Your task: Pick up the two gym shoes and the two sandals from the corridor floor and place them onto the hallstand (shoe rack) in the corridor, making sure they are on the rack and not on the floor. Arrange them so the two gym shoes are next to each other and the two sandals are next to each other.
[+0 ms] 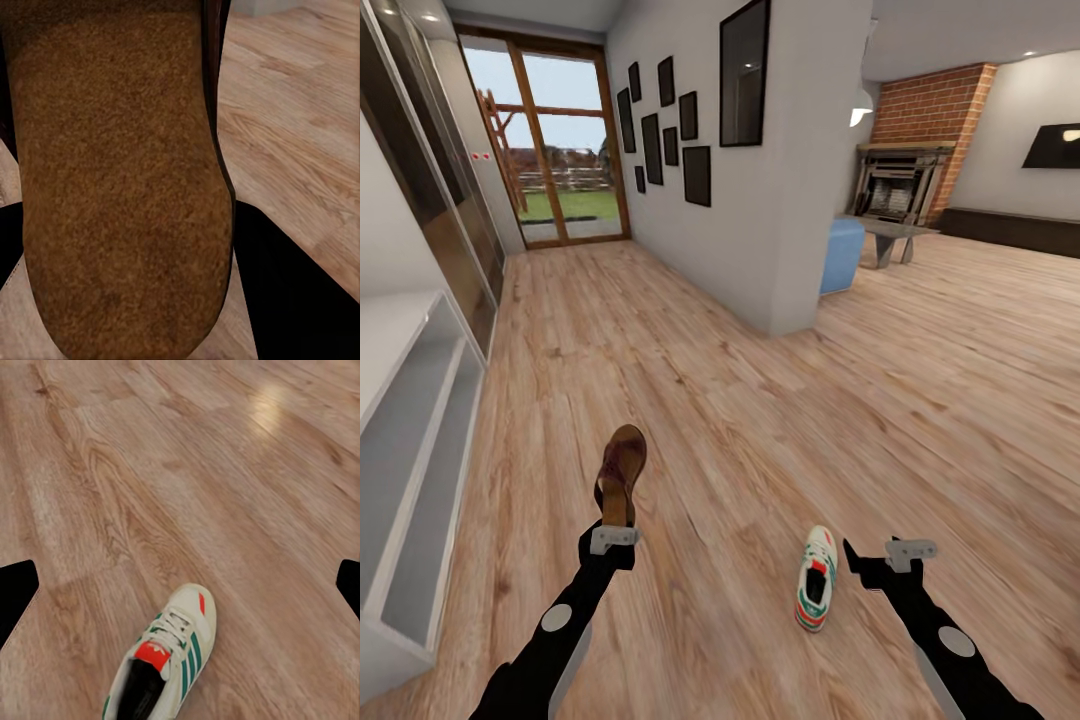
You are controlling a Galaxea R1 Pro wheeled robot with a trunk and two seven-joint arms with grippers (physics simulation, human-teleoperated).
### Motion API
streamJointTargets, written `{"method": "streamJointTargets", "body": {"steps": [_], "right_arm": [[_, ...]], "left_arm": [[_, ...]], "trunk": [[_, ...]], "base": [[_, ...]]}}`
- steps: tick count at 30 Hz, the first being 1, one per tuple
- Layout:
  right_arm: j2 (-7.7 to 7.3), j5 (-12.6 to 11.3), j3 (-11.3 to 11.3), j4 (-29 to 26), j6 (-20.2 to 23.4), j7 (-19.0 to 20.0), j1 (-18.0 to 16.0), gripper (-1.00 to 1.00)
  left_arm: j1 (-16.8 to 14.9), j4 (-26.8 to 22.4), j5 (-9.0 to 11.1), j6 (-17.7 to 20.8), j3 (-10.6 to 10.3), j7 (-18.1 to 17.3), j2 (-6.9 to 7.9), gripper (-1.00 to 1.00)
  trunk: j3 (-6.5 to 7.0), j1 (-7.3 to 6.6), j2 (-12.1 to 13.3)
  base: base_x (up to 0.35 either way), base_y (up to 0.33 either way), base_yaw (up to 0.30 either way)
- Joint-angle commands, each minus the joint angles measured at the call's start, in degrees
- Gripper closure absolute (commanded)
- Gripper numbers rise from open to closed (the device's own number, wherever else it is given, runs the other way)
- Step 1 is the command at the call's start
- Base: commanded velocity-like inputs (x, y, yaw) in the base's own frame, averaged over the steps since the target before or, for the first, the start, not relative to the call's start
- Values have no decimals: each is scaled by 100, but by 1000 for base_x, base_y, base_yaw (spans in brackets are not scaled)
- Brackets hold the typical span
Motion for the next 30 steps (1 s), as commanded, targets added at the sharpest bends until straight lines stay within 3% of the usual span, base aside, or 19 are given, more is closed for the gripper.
{"method": "streamJointTargets", "body": {"steps": [1, 12, 24, 30], "right_arm": [[-6, -60, 13, 4, -23, 8, -3, -100], [-6, -60, 13, -3, -23, 2, -3, -100], [-6, -60, 13, -17, -23, -1, -3, -100], [-6, -60, 13, -19, -23, -1, -3, -100]], "left_arm": [[-3, 2, -52, -17, 12, -6, -3, 100], [-3, 0, -52, -34, 13, -1, -3, 100], [-3, -4, -52, -27, 13, -1, -3, 100], [-3, -4, -52, -36, 13, -1, -3, 100]], "trunk": [[-5, 1, -2], [-5, 1, -2], [-5, 1, -2], [-5, 1, -2]], "base": [[206, 184, 0], [94, 83, -11], [175, 76, -277], [53, 25, -46]]}}
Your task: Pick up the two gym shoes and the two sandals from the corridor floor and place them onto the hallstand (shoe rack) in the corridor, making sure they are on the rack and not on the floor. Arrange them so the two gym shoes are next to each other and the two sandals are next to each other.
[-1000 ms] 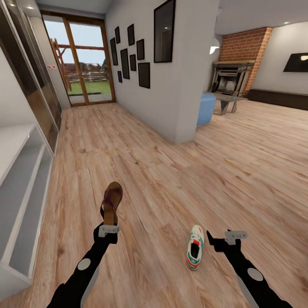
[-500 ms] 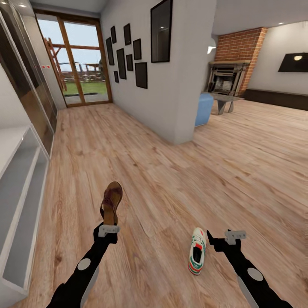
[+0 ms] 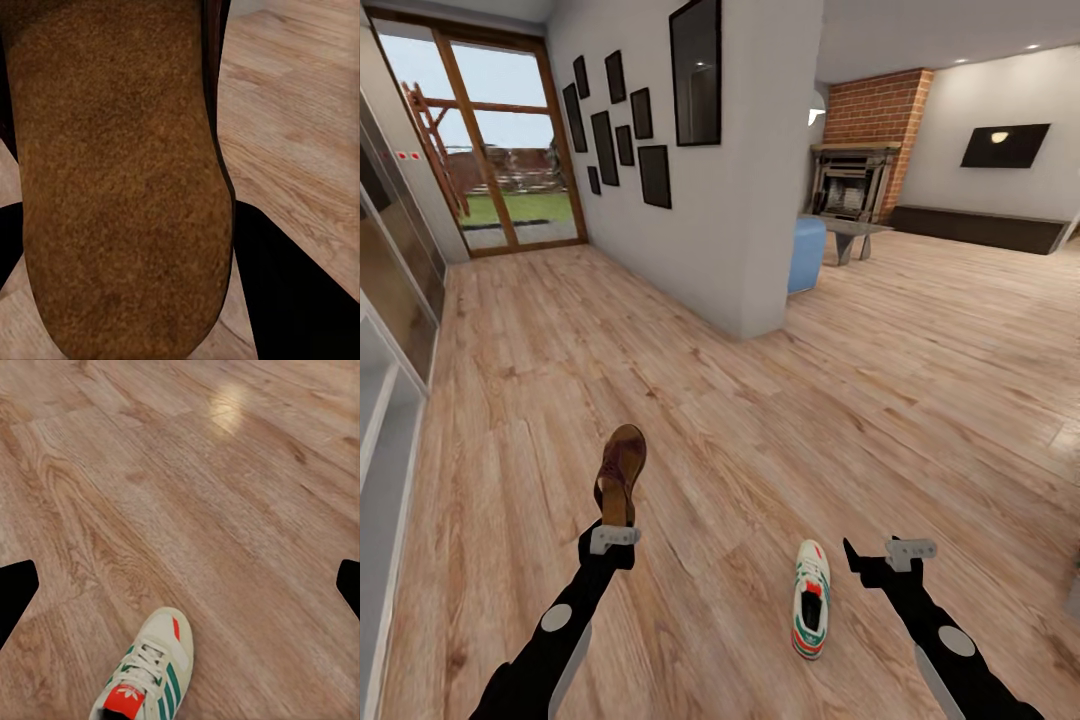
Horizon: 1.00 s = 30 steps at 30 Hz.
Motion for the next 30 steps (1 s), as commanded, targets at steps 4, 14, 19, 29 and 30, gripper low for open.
{"method": "streamJointTargets", "body": {"steps": [4, 14, 19, 29, 30], "right_arm": [[-6, -60, 14, 11, -25, 7, -3, -100], [-6, -60, 14, 12, -25, 7, -3, -100], [-6, -62, 14, 7, -25, 7, -3, -100], [-6, -60, 14, 13, -25, 7, -3, -100], [-6, -60, 14, 19, -25, 7, -3, -100]], "left_arm": [[-2, 1, -51, -8, 12, -6, -3, 100], [-2, 1, -51, -12, 12, -1, -3, 100], [-2, 1, -51, -13, 12, -5, -3, 100], [-2, 1, -51, -7, 12, -1, -3, 100], [-2, 1, -51, -9, 12, -1, -3, 100]], "trunk": [[-4, -1, -2], [-4, -1, -2], [-4, -1, -2], [-4, -1, -2], [-4, -1, -2]], "base": [[130, 88, -4], [169, 139, 0], [14, 12, 0], [1, 1, 0], [0, 0, 0]]}}
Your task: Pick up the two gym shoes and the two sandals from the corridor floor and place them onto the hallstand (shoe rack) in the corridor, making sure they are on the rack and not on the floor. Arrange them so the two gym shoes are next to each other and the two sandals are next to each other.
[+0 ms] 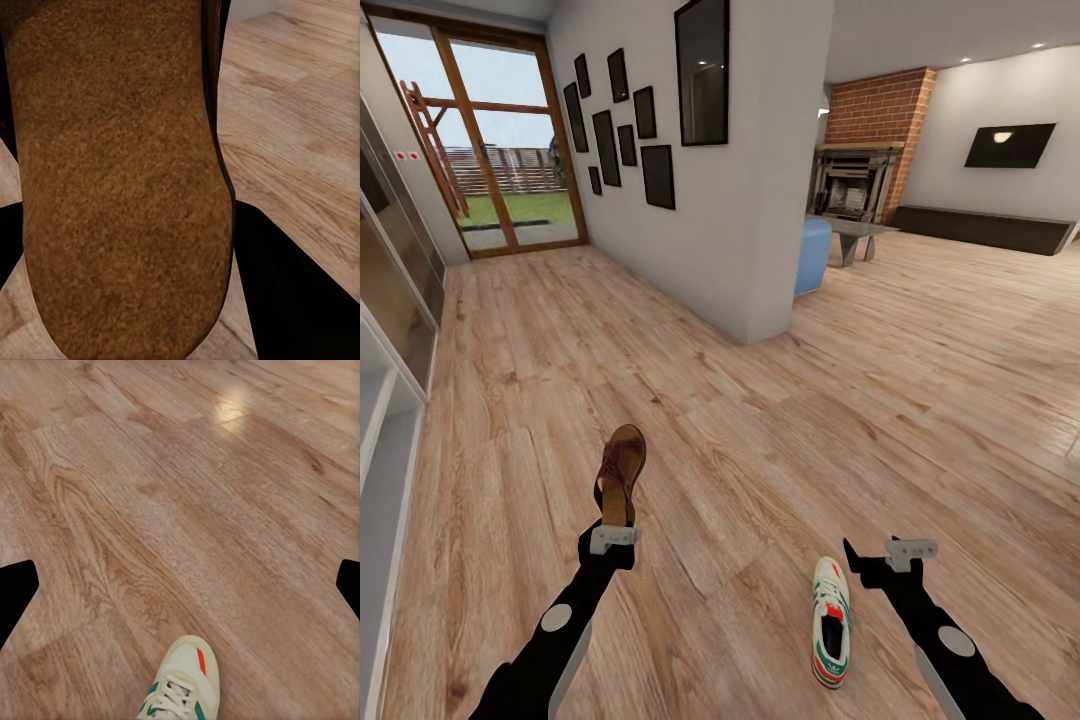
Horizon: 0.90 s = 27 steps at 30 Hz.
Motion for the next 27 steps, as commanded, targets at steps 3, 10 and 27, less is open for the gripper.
{"method": "streamJointTargets", "body": {"steps": [3, 10, 27], "right_arm": [[-1, -51, 20, 34, -25, 2, -3, -100], [261, -36, 38, 662, -11, -430, -3, -100], [824, 2, 70, 1032, -2, -1451, -3, -100]], "left_arm": [[-2, 1, -52, -26, 12, -12, -3, 100], [-2, -5, -53, -25, -13, -36, -5, 100], [-984, -379, -77, 1578, -38, -821, -260, 100]], "trunk": [[-4, -1, -2], [-4, -1, -2], [-4, -1, -2]], "base": [[0, 0, 0], [0, 0, 0], [0, 0, 0]]}}
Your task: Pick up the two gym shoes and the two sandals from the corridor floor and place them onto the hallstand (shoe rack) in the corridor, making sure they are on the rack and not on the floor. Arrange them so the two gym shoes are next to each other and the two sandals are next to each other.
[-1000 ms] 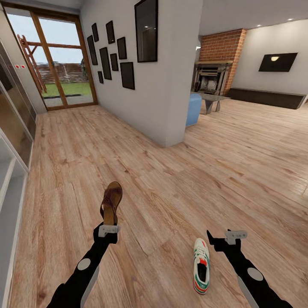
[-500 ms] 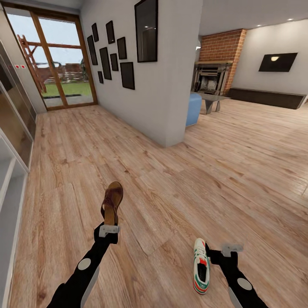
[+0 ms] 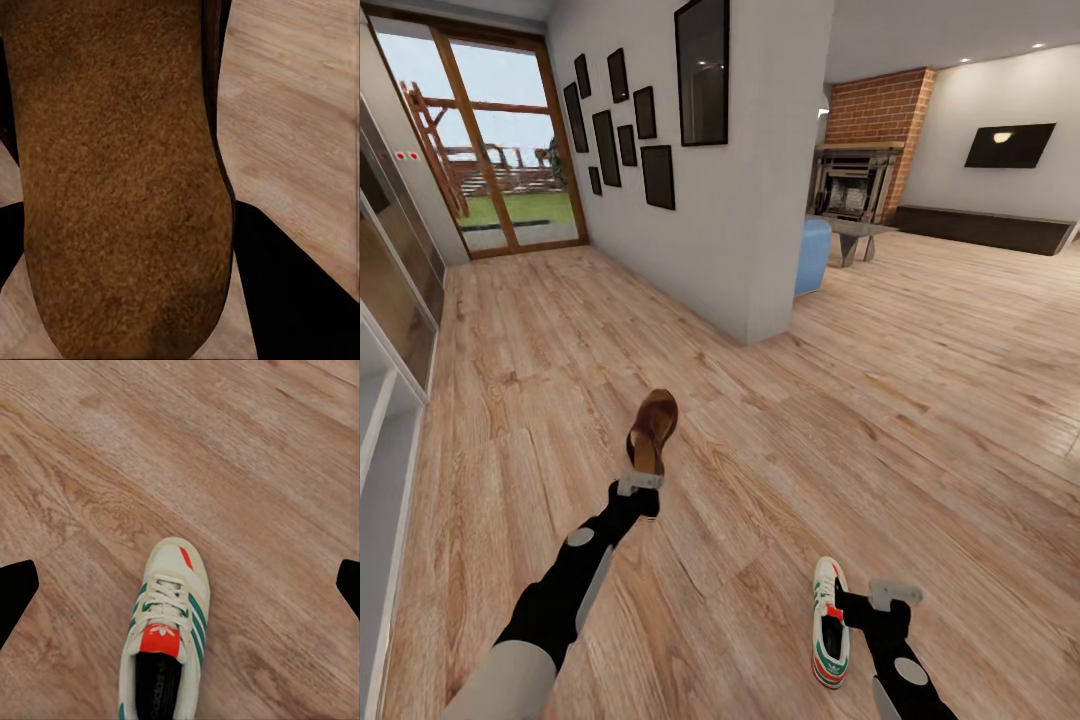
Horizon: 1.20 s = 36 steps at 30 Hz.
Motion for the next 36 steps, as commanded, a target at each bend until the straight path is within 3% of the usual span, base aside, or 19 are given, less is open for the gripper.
{"method": "streamJointTargets", "body": {"steps": [1, 8, 10, 15, 24, 25, 27, 28, 29, 32, 36], "right_arm": [[-11, -61, 36, 4, -28, -44, -4, -100], [1, -75, 25, 227, -32, -52, -4, -100], [9, -79, 20, 281, -28, -59, -4, -100], [27, -82, 28, 302, 1, -67, -4, -100], [16, -115, -23, 222, 69, -74, -4, -100], [-11, -116, -33, -582, 1022, -72, -4, -100], [0, -114, -32, -1242, 2276, -77, -175, -100], [3, -112, -34, -1348, 2681, -84, -458, -100], [22, -123, -36, -899, 2882, -81, -739, -100], [137, -134, -36, -15, 2774, -71, -865, -100], [228, -132, -31, 482, 1873, -63, -926, -100]], "left_arm": [[-12, -104, -71, 42, 1, -44, -25, 100], [37, -979, -42, 229, -128, -133, -23, 100], [37, -1146, -38, 565, -124, -135, -24, 100], [-25, -1310, -36, 1147, -122, -149, -50, 100], [-49, -1498, -44, 1287, -125, -135, -83, 100], [-49, -1670, -47, 1438, -206, -130, -80, 100], [-49, -1725, -45, 1535, -304, -116, -78, 100], [-49, -1734, -45, 1551, -326, -111, -83, 100], [-49, -1739, -43, 1559, -343, -103, -99, 100], [-49, -1741, -41, 1561, -373, -100, -119, 100], [-49, -1741, -43, 1561, -383, -99, -131, 100]], "trunk": [[-5, -1, -2], [-23, 21, -42], [-59, 65, -122], [-170, 175, -323], [-398, 373, -684], [-417, 395, -724], [-454, 438, -804], [-472, 460, -844], [-490, 482, -884], [-544, 548, -1004], [-584, 572, -1045]], "base": [[0, 0, 0], [0, 0, 0], [0, 0, 0], [0, 0, 49], [0, 0, 102], [0, 0, 18], [0, 0, 7], [0, 0, 2], [0, 0, 0], [0, 0, 0], [0, 0, 0]]}}
